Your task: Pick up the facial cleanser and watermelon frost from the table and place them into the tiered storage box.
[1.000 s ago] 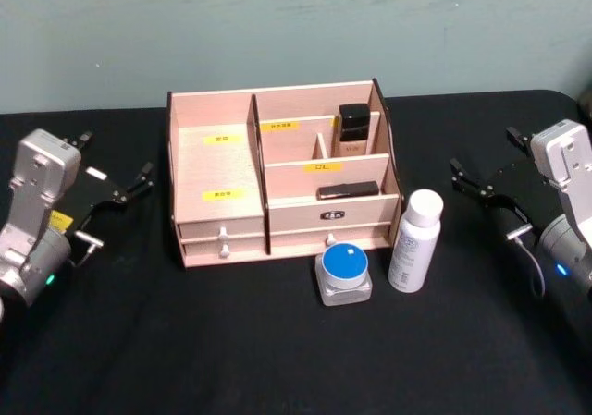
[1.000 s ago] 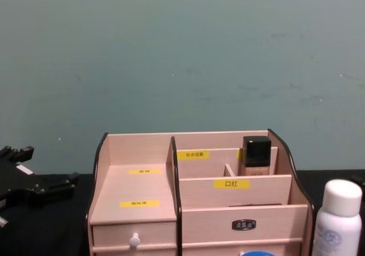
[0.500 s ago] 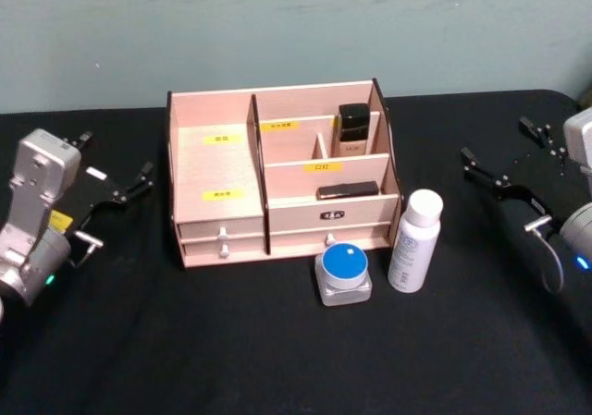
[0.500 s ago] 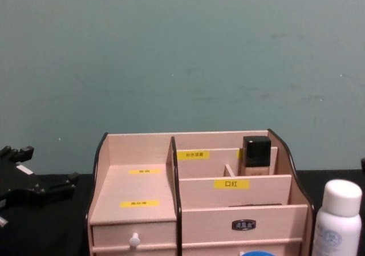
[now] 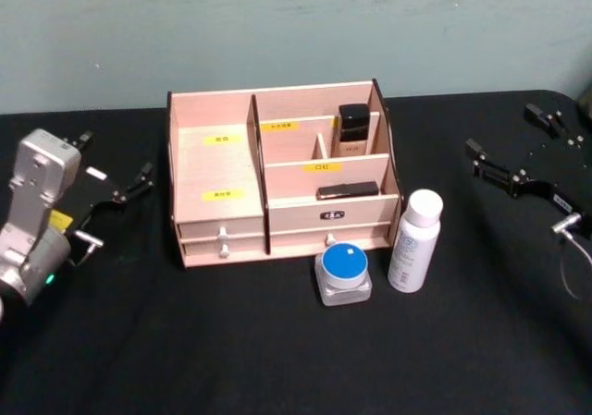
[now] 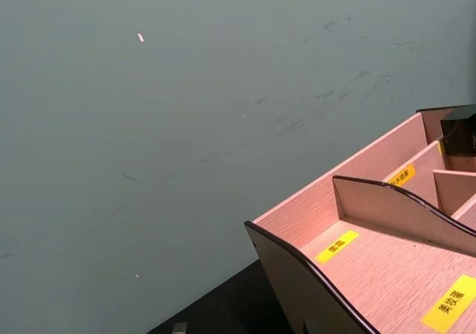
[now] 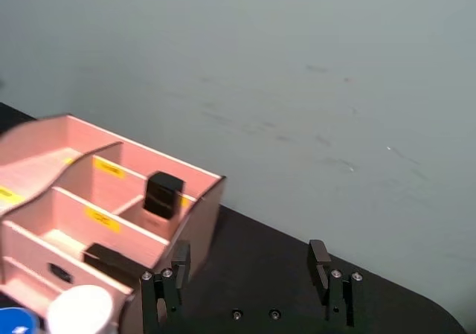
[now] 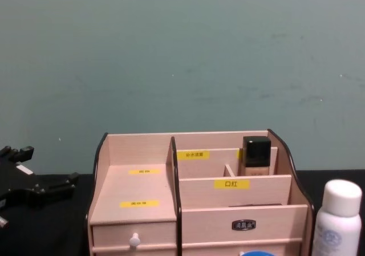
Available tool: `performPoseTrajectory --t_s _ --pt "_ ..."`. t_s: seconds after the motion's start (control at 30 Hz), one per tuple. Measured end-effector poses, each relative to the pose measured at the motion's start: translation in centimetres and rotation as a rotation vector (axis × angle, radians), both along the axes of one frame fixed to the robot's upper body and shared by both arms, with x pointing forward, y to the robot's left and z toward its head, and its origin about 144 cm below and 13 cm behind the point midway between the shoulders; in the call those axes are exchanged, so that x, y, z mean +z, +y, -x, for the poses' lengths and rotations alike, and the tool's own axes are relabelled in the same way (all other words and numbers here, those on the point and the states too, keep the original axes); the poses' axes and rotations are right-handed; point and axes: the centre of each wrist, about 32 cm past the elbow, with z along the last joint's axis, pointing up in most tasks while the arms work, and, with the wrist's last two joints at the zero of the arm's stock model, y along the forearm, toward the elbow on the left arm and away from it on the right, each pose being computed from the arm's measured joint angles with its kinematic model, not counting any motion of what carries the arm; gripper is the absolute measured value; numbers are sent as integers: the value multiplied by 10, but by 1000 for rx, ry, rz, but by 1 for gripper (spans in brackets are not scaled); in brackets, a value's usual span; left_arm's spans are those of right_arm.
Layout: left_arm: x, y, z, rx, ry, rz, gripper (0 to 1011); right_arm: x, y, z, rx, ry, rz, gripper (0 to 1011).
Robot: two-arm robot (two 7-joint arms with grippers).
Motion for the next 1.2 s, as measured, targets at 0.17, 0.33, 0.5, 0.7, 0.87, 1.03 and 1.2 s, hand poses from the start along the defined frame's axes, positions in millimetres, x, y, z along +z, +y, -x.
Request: performPoseTrajectory --t_s 0.17,0.33,0.5,0.7,0.87,1.03,1.2 --pt "0 0 0 0 0 0 1010 11 0 14 60 24 -38 1000" --pt "0 0 0 0 0 0 1010 17 1 27 112 49 -57 1000" --pt "0 0 0 0 0 0 1010 23 4 41 153 82 -83 1000" --pt "0 0 0 0 0 0 1010 22 5 53 194 137 -97 1000" --pt "0 0 0 0 0 0 1010 19 5 56 208 192 -103 1000" --pt "0 0 0 0 0 0 1009 10 5 56 210 253 -112 1000" --pt "0 0 0 0 0 0 1010 -1 6 57 213 310 -123 1000"
